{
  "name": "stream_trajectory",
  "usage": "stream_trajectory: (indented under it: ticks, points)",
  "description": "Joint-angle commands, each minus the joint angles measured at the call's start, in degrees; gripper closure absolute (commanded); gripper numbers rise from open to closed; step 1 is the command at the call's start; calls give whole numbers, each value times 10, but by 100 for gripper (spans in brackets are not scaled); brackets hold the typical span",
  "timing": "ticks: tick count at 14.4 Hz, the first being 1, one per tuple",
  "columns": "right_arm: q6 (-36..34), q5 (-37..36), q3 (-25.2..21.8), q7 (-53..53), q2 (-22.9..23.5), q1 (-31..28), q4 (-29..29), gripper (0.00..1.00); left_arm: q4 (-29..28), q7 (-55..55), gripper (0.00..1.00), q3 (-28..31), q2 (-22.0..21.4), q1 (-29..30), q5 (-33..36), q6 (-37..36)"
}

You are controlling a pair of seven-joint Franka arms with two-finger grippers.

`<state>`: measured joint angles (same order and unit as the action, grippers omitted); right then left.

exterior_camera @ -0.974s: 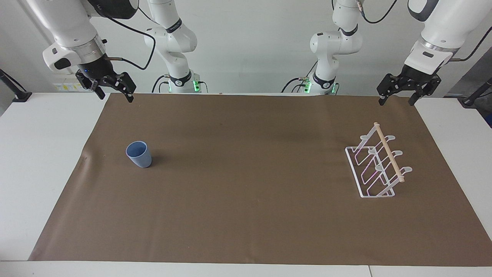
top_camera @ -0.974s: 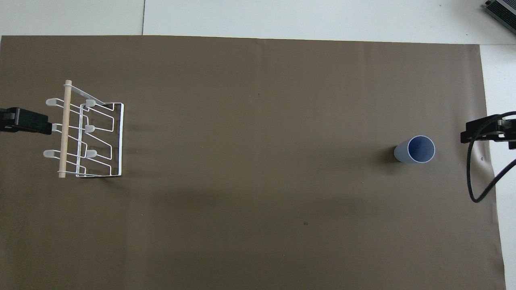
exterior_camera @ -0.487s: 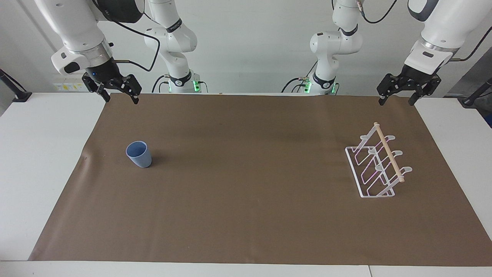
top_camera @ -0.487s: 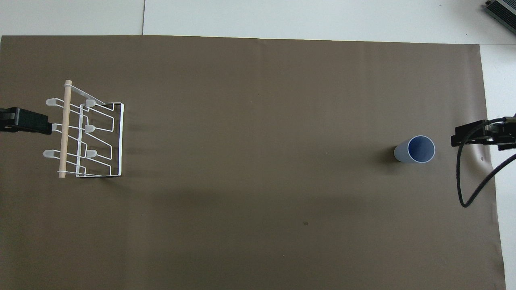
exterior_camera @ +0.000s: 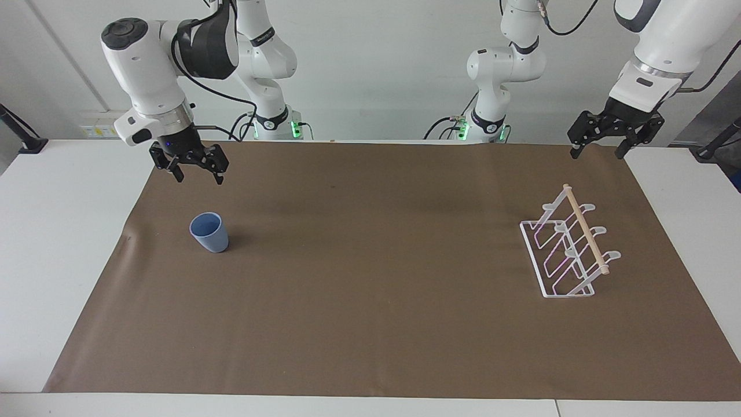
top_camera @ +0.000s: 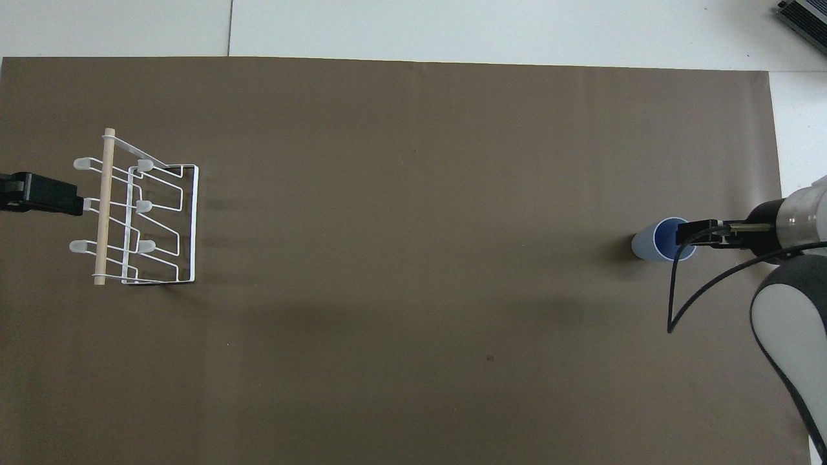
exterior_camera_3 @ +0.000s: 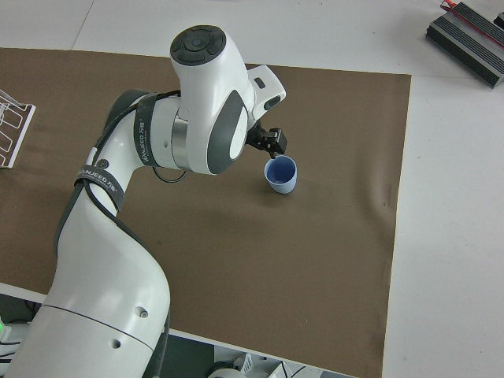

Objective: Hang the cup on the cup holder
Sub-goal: 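Reach the right gripper down to the blue cup and grasp its rim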

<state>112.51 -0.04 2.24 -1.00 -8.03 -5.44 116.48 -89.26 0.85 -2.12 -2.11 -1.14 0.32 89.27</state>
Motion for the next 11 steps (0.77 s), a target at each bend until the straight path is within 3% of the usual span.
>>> stream_trajectory:
  ticks: [1,11]
  points:
    - [42,16,-2,16,-13,0,47,0,-20,2,0,-3,-16,6,-1,6]
    - [169,16,-2,60,67,-1,103,0,-20,2,0,-3,-16,6,-1,6]
